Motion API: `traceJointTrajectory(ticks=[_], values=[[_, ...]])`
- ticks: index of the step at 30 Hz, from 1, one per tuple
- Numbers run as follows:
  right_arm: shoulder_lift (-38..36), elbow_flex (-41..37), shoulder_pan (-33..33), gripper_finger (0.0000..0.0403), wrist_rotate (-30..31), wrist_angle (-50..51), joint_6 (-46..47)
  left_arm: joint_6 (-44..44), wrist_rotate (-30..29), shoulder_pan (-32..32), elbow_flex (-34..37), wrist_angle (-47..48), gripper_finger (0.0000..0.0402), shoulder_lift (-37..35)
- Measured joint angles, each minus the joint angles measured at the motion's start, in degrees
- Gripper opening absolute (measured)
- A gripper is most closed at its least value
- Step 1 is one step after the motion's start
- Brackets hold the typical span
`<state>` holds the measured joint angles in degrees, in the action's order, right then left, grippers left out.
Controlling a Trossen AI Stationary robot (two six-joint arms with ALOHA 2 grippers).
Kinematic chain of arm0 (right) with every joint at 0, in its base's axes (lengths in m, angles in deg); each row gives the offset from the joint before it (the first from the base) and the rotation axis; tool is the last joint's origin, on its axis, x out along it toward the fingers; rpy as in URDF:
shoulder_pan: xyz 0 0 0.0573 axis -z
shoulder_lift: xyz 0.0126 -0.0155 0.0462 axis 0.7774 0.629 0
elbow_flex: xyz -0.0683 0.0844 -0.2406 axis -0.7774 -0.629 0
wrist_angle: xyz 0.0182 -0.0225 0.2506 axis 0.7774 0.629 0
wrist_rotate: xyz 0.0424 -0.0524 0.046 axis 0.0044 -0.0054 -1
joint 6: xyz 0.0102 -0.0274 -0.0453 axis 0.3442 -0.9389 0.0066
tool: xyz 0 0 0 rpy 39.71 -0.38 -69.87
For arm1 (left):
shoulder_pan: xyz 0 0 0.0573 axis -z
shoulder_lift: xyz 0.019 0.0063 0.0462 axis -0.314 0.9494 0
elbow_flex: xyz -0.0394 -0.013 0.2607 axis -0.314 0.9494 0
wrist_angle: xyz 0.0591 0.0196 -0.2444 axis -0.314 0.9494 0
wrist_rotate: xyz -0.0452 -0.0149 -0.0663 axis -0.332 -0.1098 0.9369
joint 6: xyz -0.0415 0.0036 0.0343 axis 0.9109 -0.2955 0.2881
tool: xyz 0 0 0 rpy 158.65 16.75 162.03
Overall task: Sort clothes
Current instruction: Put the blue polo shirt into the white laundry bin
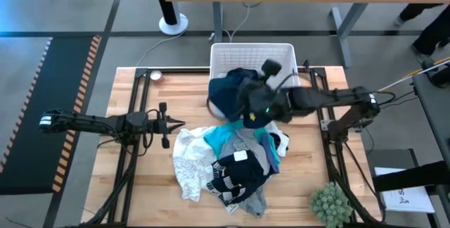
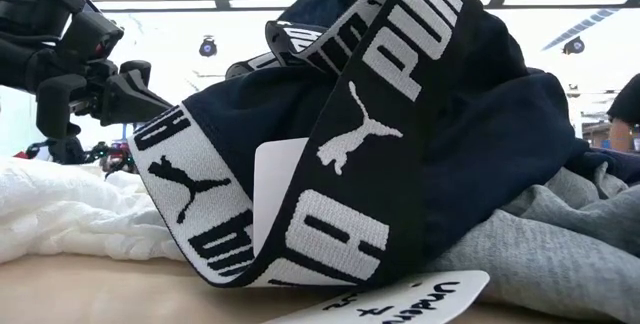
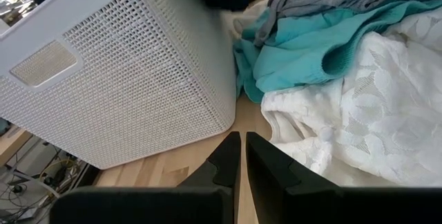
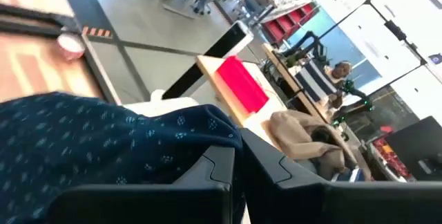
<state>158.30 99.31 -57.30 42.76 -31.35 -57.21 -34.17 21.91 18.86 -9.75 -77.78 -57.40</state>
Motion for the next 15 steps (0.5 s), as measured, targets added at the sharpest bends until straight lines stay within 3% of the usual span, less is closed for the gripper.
traceJointTrajectory(ticks=[15], values=[[-0.61, 23.22, 16.27, 0.0000, -16.43, -4.70, -15.62, 0.00, 0.00, 0.00, 0.00, -0.06, 0.0011, 0.00]])
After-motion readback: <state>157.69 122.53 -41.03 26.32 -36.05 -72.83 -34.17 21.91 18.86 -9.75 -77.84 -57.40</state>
